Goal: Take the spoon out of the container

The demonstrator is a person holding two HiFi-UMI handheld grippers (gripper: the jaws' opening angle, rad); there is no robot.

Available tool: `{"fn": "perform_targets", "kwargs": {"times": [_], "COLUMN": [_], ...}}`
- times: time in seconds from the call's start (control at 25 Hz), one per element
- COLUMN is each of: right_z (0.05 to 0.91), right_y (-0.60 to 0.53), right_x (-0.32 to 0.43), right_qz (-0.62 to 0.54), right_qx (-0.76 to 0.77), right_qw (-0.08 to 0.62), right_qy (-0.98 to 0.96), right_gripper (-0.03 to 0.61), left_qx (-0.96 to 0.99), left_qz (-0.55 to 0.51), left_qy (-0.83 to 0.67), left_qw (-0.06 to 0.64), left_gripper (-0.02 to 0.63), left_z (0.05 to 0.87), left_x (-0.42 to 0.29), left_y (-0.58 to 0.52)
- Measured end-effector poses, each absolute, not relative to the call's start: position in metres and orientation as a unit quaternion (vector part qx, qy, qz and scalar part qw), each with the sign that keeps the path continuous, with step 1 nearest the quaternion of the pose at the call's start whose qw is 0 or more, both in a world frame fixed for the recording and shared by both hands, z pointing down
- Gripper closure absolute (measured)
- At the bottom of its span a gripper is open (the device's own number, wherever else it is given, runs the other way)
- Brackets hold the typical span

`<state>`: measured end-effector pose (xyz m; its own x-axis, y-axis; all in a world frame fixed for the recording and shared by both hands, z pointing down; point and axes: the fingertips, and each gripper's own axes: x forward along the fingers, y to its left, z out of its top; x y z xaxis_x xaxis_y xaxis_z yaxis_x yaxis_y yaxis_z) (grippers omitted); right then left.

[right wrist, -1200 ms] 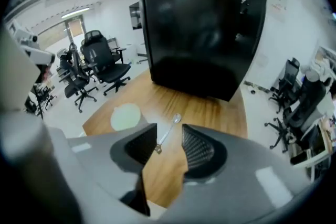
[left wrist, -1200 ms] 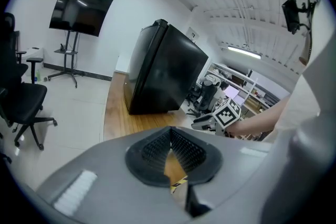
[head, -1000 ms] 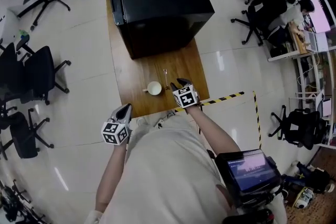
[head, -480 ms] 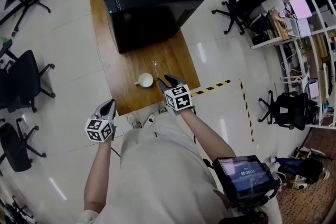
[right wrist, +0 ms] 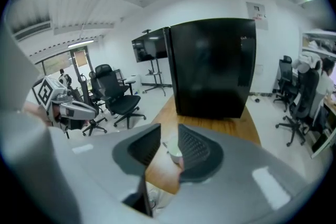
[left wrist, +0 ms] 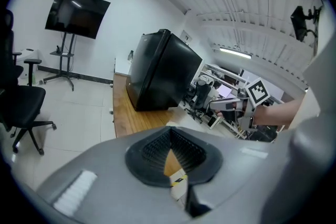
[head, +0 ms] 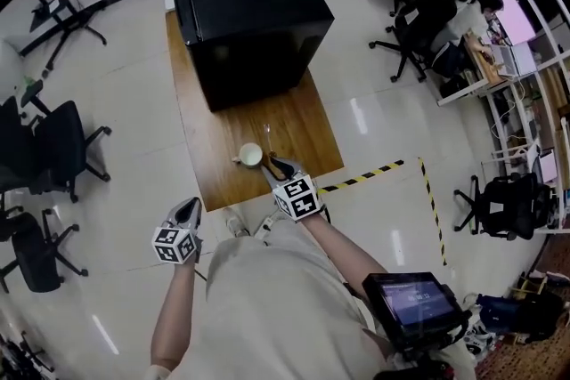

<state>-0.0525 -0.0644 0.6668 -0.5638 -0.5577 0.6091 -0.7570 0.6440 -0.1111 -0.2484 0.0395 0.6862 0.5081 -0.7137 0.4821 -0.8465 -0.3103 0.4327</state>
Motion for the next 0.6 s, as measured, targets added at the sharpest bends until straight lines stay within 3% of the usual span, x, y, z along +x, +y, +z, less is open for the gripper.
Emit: {"fn": "perform_targets", "kwargs": {"times": [0.6], "right_z": [0.627], "right_y": [0.019], "right_x": [0.052], "right_qz": [0.186], "right_qx": [0.293], "right_qw": [0.209], "right_qy": [-0.914], "right_gripper": [0.479], "left_qx": [0.794], "left_qz": [0.118], "left_qy": [-0.502], "left_qw": [0.322], "left_gripper": [0.63], "left_z": [0.664], "left_x": [-0.064], "left_y": [0.114]}}
